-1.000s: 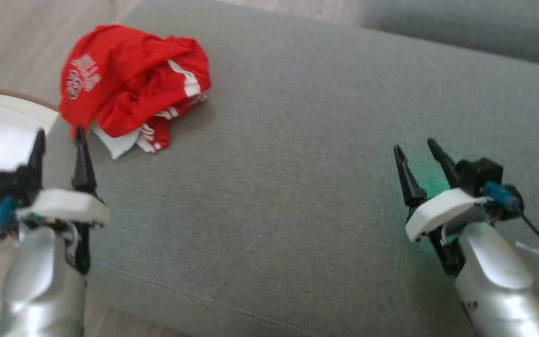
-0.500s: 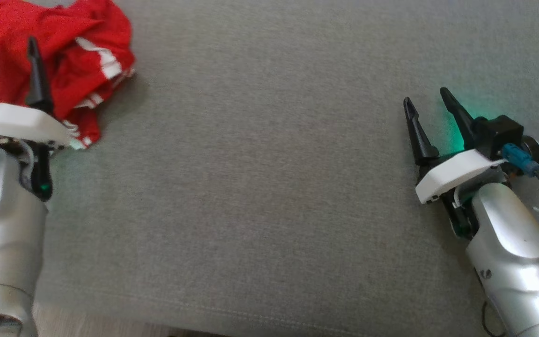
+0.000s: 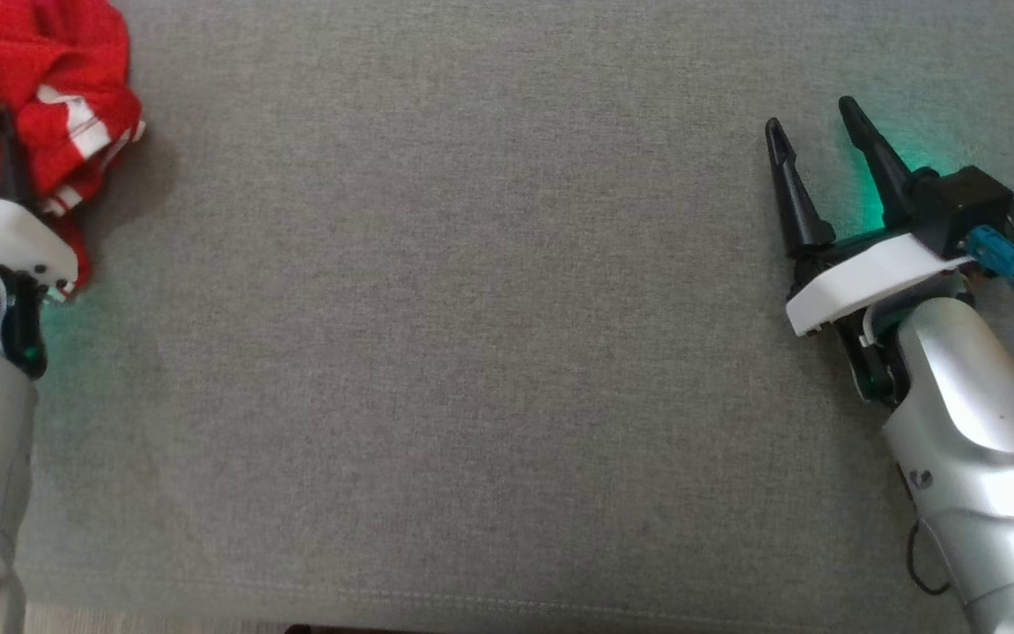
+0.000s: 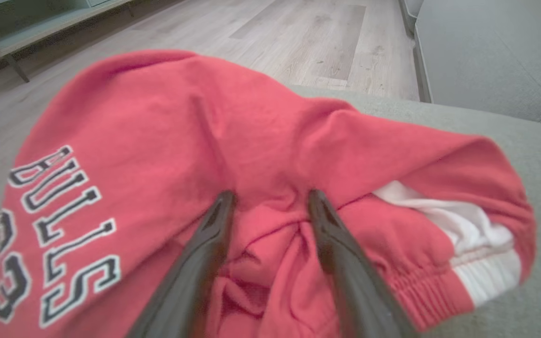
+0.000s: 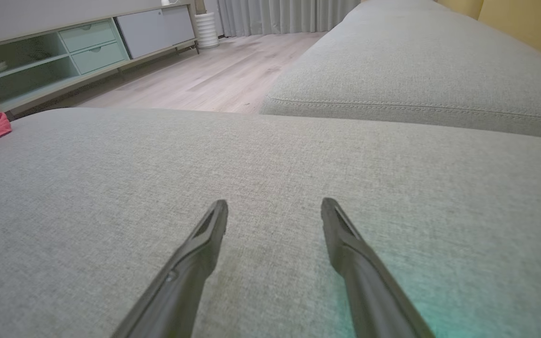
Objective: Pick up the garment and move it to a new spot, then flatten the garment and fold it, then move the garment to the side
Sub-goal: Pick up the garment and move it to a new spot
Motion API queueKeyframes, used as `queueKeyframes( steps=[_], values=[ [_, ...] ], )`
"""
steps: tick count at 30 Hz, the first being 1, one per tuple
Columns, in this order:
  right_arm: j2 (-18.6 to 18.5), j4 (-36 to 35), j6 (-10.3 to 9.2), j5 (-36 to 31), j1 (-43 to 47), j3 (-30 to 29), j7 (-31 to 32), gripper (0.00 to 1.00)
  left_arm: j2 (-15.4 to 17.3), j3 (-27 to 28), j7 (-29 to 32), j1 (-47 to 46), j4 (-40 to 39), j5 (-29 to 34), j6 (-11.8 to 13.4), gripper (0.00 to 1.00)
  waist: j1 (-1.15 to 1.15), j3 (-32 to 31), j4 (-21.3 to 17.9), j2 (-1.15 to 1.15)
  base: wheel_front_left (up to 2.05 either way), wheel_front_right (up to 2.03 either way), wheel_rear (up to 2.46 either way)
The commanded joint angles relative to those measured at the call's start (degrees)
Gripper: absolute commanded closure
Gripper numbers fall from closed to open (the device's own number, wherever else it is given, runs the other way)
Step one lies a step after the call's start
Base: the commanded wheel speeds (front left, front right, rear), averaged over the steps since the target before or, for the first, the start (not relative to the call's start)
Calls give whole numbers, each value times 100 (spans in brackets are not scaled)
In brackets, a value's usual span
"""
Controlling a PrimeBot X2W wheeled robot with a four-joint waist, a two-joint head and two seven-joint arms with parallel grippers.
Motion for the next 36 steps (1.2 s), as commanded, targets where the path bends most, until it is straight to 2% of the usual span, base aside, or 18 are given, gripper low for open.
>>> queueKeyframes(
  steps=[1, 2, 6, 11, 17, 22, 27, 31, 36],
  values=[
    [-12, -16, -3, -48, 94, 55, -27, 0, 393, 85, -54, -213, 13, 13, 47, 77, 0, 10, -34, 0, 0, 0, 0],
    [2, -18, -3, -48, 91, 53, -27, 0, 404, 76, -92, -237, 76, 25, 64, 100, 0, 3, -50, 0, 0, 0, 0],
    [61, -5, -3, -51, 126, 21, -27, 0, 442, -33, -291, -308, 169, 154, 118, 100, 0, -133, -103, 0, 0, 0, 0],
    [149, 14, -3, 4, 248, -64, -27, 0, 516, -119, -473, -460, -234, 366, 115, 100, 0, -440, -185, 0, 0, 0, 0],
    [328, -26, -3, 36, 469, -152, -27, 0, 449, 44, -484, -404, -1685, 704, 86, 100, 0, -878, -442, 0, 0, 0, 0],
    [475, -52, -3, 70, 650, -159, -27, 0, -21, 5, -485, -184, -2644, 887, 39, 100, 0, -1240, -812, 0, 0, 0, 0],
    [598, -66, -3, 110, 817, -75, -27, 0, -751, -200, -485, 189, -3320, 731, 14, 100, 0, -1539, -1273, 0, 0, 0, 0],
    [647, -69, -3, 142, 938, 9, -27, 0, -1339, -609, -486, 625, -3745, 480, 11, 100, 0, -1712, -1632, 0, 0, 0, 0],
    [683, -73, -3, 214, 1005, 84, -27, 0, -1702, -1132, -486, 1261, -3880, 310, 10, 100, 0, -1759, -1972, 0, 0, 0, 0]
  ],
)
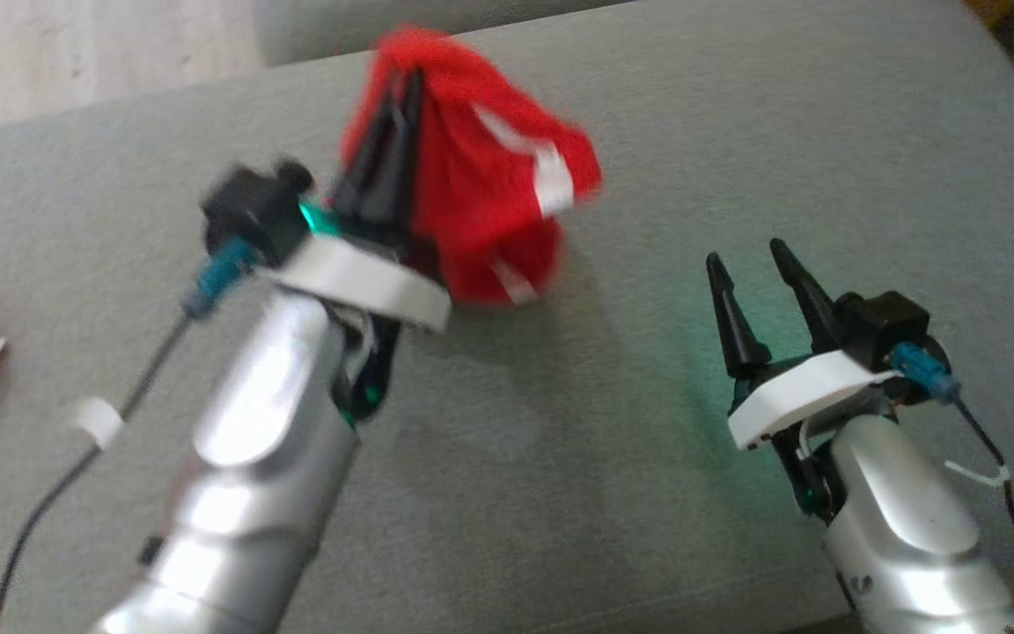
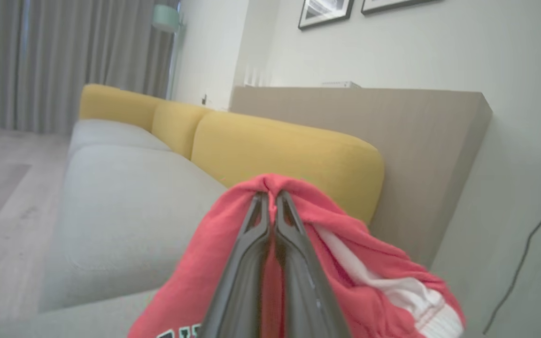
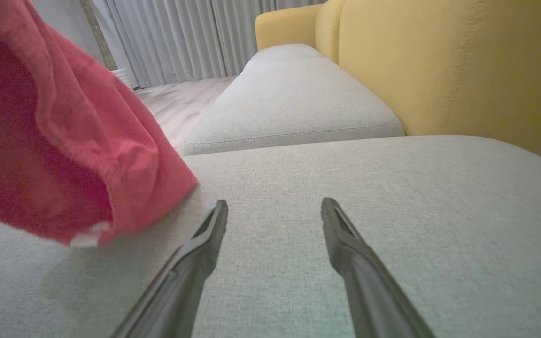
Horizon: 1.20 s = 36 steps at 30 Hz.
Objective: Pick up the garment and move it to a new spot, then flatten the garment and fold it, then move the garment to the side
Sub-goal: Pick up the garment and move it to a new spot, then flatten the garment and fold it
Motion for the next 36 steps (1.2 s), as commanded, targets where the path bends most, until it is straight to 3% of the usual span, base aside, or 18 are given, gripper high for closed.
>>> queueKeyframes(
  steps=[1, 3, 4, 5, 10, 16, 25, 32, 36],
  values=[
    [90, -178, -3, 28, -4, 152, -22, 0, 92, 18, -28, 56, -161, -34, 10, 100, 1, -82, -244, 0, 0, 0, 0],
    [95, -178, -3, 26, 16, 167, -22, 0, 56, -151, -28, 292, -80, -12, 10, 100, 1, -47, -283, 0, 0, 0, 0],
    [97, -177, -3, 30, 23, 162, -22, 0, 47, -201, -28, 407, -20, -2, 10, 61, 1, -27, -291, 0, 0, 0, 0],
    [99, -176, -3, 31, 24, 158, -22, 0, 42, -215, -28, 506, 21, 48, 10, 0, 1, -7, -295, 0, 0, 0, 0],
    [109, -175, -3, 31, 73, 49, -22, 0, 35, 153, -28, 1080, 99, 531, 65, 0, 1, -20, -134, 0, 0, 0, 0],
    [87, -173, -3, -7, 296, -155, -22, 0, 98, 1145, -28, 1988, -375, 1134, 235, 0, 1, -308, 287, 0, 0, 0, 0],
    [97, -146, -3, -43, 817, -471, -22, 0, 105, 2295, -28, 3466, -1047, 1695, 288, 0, 1, -784, 709, 0, 0, 0, 0],
    [135, -158, -3, -32, 1151, -619, -22, 0, 40, 2685, -28, 4315, -1466, 1836, 289, 0, 1, -863, 887, 0, 0, 0, 0],
    [164, -157, -3, -38, 1224, -527, -22, 0, 35, 2560, -28, 4449, -1521, 1645, 325, 0, 1, -841, 970, 0, 0, 0, 0]
  ],
)
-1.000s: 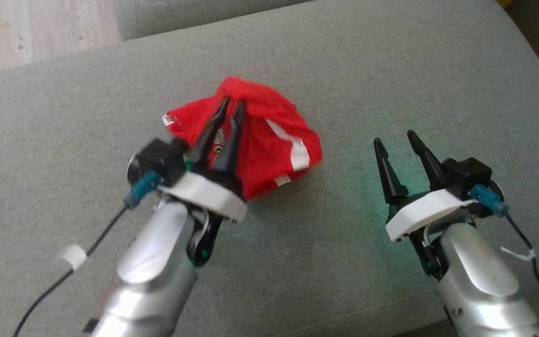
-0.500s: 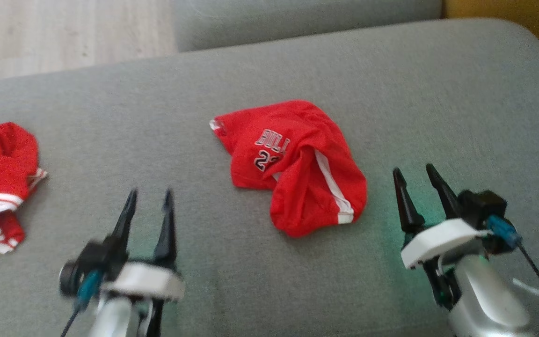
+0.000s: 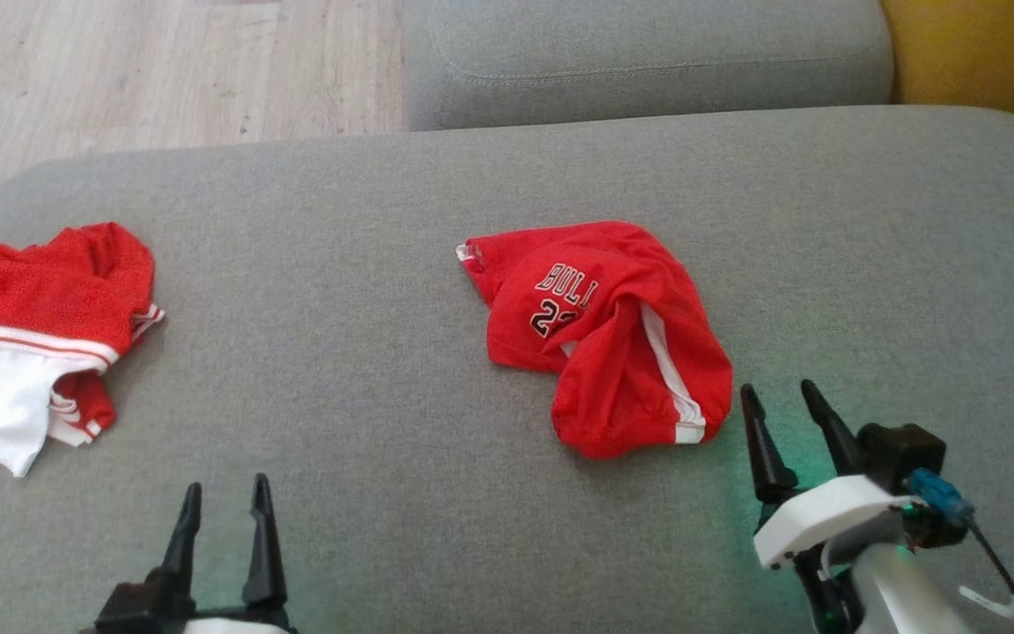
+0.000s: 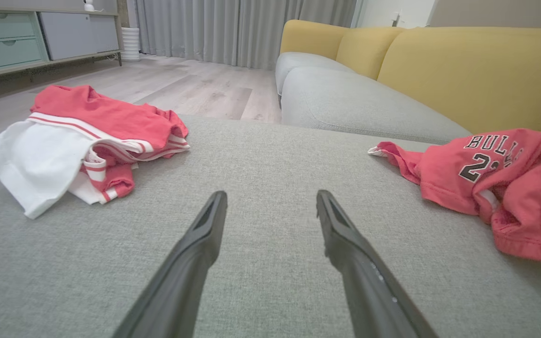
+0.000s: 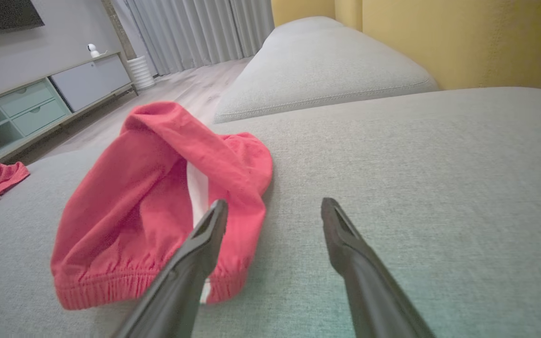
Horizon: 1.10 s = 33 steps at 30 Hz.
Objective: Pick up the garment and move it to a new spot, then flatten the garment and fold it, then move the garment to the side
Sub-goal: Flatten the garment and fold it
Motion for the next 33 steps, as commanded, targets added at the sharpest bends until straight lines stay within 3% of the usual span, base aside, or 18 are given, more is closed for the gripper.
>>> queueKeyframes(
  steps=[1, 10, 20, 21, 22, 25, 29, 33],
  values=[
    [24, -165, -3, -9, -121, 172, -22, 0, 8, 131, -30, -195, -205, -16, 21, 0, 1, 19, 24, 0, 0, 0, 0],
    [113, 249, -3, 177, -309, 927, -22, 0, 7, -215, -30, -453, -146, -119, 35, 0, 1, 254, 215, 0, 0, 0, 0],
    [144, 700, -3, 165, -574, 922, -22, 0, 6, -314, -30, -579, -117, -177, 42, 0, 1, 494, 364, 0, 0, 0, 0],
    [145, 741, -3, 166, -574, 927, -22, 11, 6, -309, -30, -580, -109, -180, 38, 0, 1, 506, 368, 0, 0, 0, 0],
    [146, 774, -3, 164, -577, 932, -22, 40, 6, -306, -30, -584, -100, -184, 34, 0, 1, 516, 370, 0, 0, 0, 0],
    [148, 913, -3, 157, -585, 941, -22, 100, 6, -312, -30, -601, -68, -201, 23, 0, 1, 525, 374, 0, 0, 0, 0],
    [126, 963, -3, 120, -612, 847, -22, 100, 6, -333, -30, -625, -24, -225, 33, 0, 1, 501, 351, 0, 0, 0, 0],
    [-85, 551, -3, 4, -711, 587, -22, 100, 6, -354, -30, -636, -22, -266, 32, 0, 1, 427, 319, 0, 0, 0, 0]
  ],
)
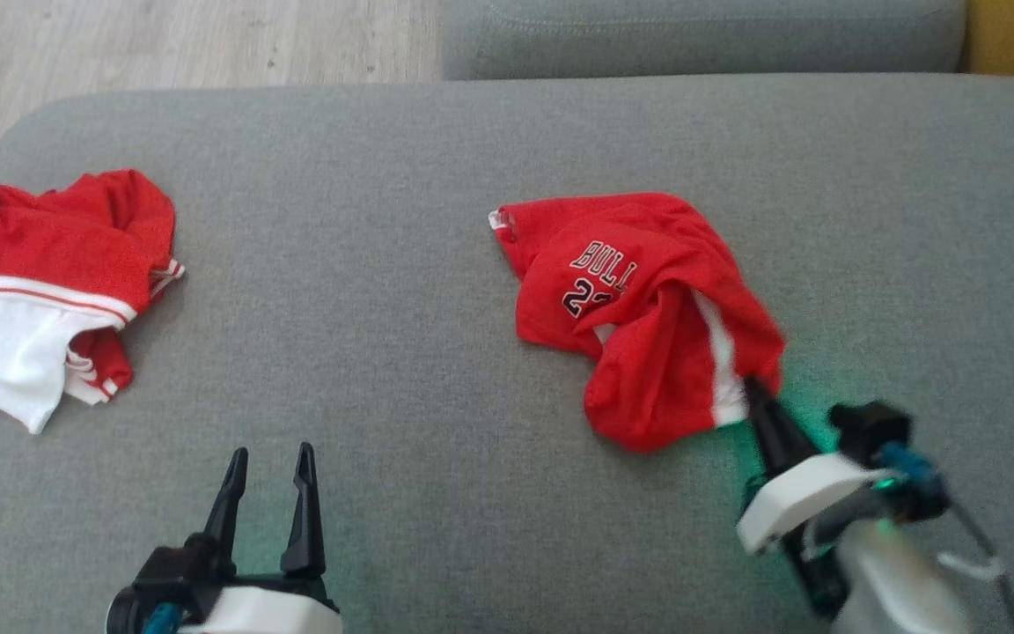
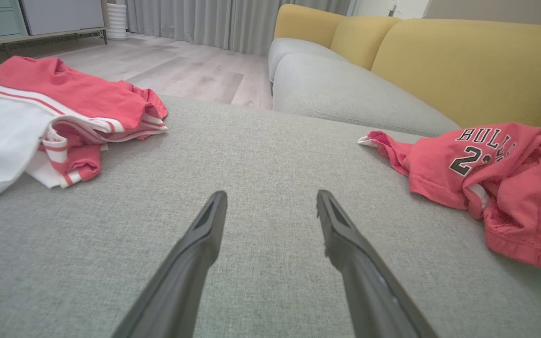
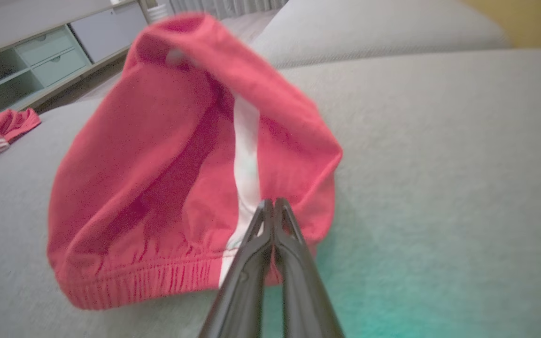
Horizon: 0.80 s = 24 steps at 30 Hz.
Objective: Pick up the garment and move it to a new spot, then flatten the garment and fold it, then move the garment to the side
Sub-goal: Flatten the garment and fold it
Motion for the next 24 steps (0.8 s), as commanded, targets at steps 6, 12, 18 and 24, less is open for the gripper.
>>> queueKeyframes(
  steps=[6, 12, 18, 24],
  values=[
    [-596, -1192, -3, -235, -710, -176, -36, 100, 8, 80, -30, -164, -125, -129, 34, 0, -1, -216, 33, 0, 0, 0, 0],
    [-1022, -1807, -3, -330, -1927, -1, -36, 100, 8, -144, -30, -149, -62, -216, -19, 0, -1, -309, 381, 0, 0, 0, 0],
    [-1135, -1695, -3, -377, -3518, 980, -36, 100, 8, -463, -30, -187, 59, -307, -61, 0, -1, -369, 1086, 0, 0, 0, 0],
    [-947, -1304, -3, -276, -4509, 1376, -36, 100, 8, -564, -30, -66, 157, -355, -56, 0, -1, -456, 1631, 0, 0, 0, 0]
  ],
)
